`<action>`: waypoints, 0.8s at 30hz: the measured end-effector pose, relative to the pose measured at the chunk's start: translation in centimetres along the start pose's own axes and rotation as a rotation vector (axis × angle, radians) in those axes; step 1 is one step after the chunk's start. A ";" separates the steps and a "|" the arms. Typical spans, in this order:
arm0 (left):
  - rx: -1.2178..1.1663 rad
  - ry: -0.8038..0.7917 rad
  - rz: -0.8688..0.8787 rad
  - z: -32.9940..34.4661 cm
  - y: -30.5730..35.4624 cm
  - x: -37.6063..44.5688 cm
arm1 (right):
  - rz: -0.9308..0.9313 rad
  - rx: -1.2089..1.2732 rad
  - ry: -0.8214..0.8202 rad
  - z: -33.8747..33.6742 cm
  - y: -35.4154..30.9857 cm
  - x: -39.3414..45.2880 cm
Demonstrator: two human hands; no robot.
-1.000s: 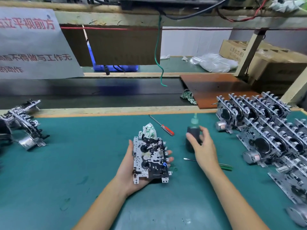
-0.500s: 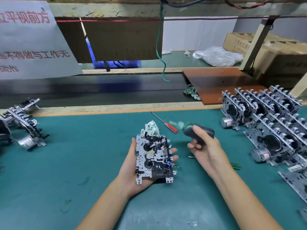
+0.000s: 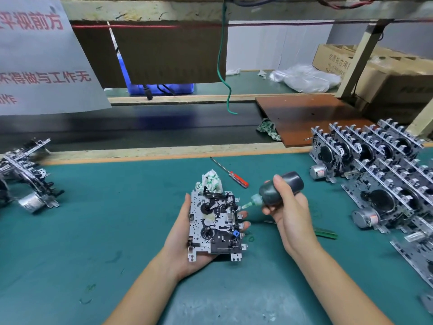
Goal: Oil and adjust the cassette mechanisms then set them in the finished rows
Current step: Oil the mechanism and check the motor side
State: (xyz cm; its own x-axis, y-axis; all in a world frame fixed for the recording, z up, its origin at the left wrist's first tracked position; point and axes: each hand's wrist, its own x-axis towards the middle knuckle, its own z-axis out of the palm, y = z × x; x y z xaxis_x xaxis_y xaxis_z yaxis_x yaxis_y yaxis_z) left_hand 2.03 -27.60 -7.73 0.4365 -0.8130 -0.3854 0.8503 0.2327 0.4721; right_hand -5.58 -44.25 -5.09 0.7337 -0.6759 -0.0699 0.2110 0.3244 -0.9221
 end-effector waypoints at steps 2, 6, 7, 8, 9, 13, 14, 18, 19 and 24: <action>0.001 -0.003 -0.002 -0.1 0.0 0.0 | -0.010 -0.046 0.018 -0.1 0.0 0.0; -0.005 -0.007 -0.001 -0.2 0.0 0.1 | -0.017 -0.105 0.011 -0.1 0.0 -0.2; -0.006 -0.006 -0.002 -0.2 0.0 0.1 | -0.018 -0.112 0.010 -0.1 0.0 -0.2; -0.009 -0.005 -0.002 -0.1 0.0 0.1 | -0.018 -0.117 0.011 0.0 0.0 -0.3; -0.012 -0.007 -0.003 -0.1 -0.1 0.1 | -0.018 -0.119 0.012 0.0 0.0 -0.3; -0.021 -0.010 0.000 0.0 -0.1 0.1 | -0.022 -0.121 0.015 0.1 -0.1 -0.2; -0.017 -0.005 -0.001 -0.1 -0.1 0.1 | -0.024 -0.123 0.017 0.1 -0.1 -0.2; -0.001 0.014 -0.002 -0.2 0.0 0.1 | -0.039 -0.146 0.006 0.1 0.0 -0.2; -0.003 0.014 -0.002 -0.2 0.0 0.1 | -0.044 -0.151 0.002 0.1 0.0 -0.3; 0.004 0.019 -0.001 -0.2 0.0 0.1 | -0.058 -0.166 0.003 0.0 0.0 -0.2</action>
State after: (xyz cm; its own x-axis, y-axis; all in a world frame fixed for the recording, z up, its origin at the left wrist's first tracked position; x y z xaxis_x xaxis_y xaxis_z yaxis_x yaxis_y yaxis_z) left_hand 2.11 -27.61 -7.93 0.4409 -0.8031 -0.4008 0.8496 0.2294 0.4749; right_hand -5.75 -44.11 -5.03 0.7212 -0.6926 -0.0159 0.1429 0.1711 -0.9748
